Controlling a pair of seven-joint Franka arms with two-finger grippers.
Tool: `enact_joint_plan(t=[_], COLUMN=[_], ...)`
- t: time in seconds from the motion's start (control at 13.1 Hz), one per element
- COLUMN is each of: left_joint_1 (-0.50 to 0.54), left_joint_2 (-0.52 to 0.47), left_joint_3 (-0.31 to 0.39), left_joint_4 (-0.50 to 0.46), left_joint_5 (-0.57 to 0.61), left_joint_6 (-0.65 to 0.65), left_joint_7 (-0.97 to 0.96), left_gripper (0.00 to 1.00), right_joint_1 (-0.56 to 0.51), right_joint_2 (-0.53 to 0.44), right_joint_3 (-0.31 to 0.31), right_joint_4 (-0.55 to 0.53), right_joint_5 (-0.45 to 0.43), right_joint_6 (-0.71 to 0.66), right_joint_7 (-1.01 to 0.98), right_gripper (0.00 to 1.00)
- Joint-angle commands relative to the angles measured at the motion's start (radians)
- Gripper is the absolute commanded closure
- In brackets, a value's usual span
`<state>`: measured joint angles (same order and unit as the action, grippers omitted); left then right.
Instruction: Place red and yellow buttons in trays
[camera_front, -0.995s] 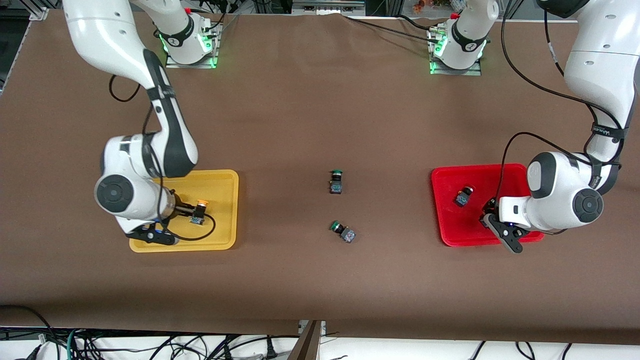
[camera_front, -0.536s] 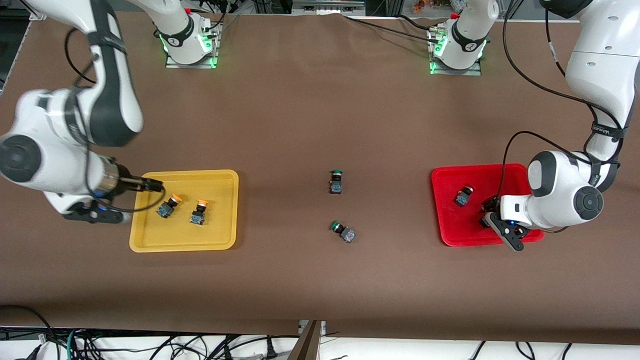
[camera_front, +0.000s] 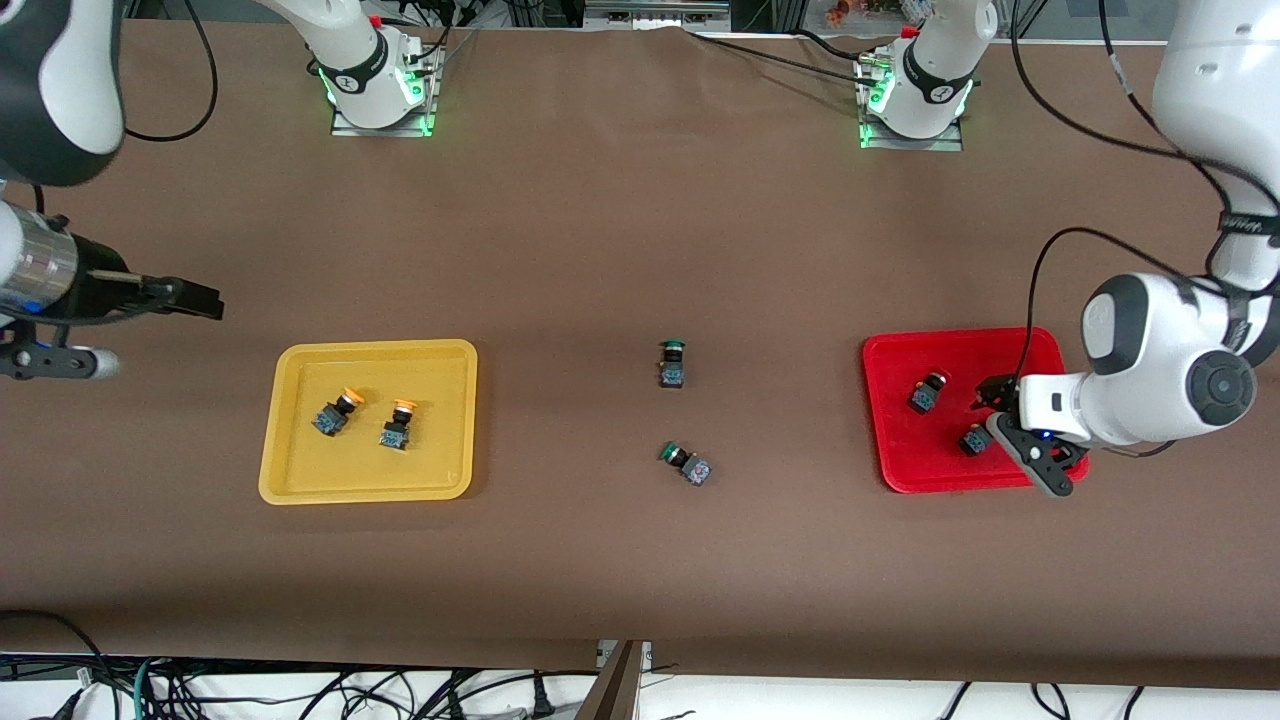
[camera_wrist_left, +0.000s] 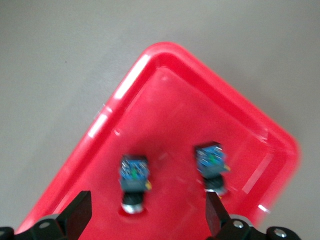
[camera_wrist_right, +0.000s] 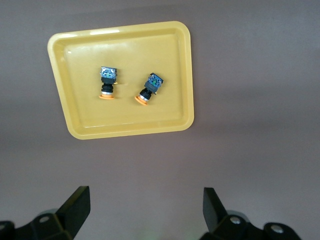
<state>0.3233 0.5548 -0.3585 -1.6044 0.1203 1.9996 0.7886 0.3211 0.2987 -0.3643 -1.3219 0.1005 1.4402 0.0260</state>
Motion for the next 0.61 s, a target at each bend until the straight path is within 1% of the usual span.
enact_joint_plan(t=[0.0,0.08,0.15,0.23,0.31,0.38,0.54], left_joint_1=[-0.003,-0.003,-0.003,-0.003,-0.003,-0.003,-0.004], left_joint_2=[-0.120,-0.159,-0.197,-0.235,-0.266,-0.289,-0.306], left_joint_3=[-0.014,-0.020,-0.025,-0.034,-0.043,-0.043,-0.045], left_joint_4=[-0.022,-0.022,-0.019,-0.019,-0.014,0.006,0.073], left_joint_5=[0.004,0.002,0.002,0.002,0.002,0.002,0.005], left_joint_6=[-0.146,-0.189,-0.226,-0.260,-0.283,-0.318,-0.413], left_joint_7=[-0.086,-0.109,-0.139,-0.184,-0.231,-0.276,-0.366], left_gripper=[0.00,0.00,0.00,0.00,0.00,0.00,0.00], right_joint_1=[-0.103,-0.179,-0.247,-0.281,-0.287,-0.307,-0.323], right_joint_2=[-0.076,-0.099,-0.122,-0.148,-0.188,-0.211,-0.262], right_joint_3=[0.123,0.209,0.284,0.319,0.324,0.324,0.324], right_joint_4=[-0.028,-0.045,-0.065,-0.091,-0.117,-0.118,-0.135], right_joint_5=[-0.002,-0.004,-0.024,-0.057,-0.068,-0.070,-0.070], right_joint_6=[-0.046,-0.041,-0.038,-0.046,-0.041,-0.041,-0.046], right_joint_7=[-0.006,-0.006,-0.009,-0.015,-0.017,-0.015,-0.017], right_gripper=[0.00,0.00,0.00,0.00,0.00,0.00,0.00])
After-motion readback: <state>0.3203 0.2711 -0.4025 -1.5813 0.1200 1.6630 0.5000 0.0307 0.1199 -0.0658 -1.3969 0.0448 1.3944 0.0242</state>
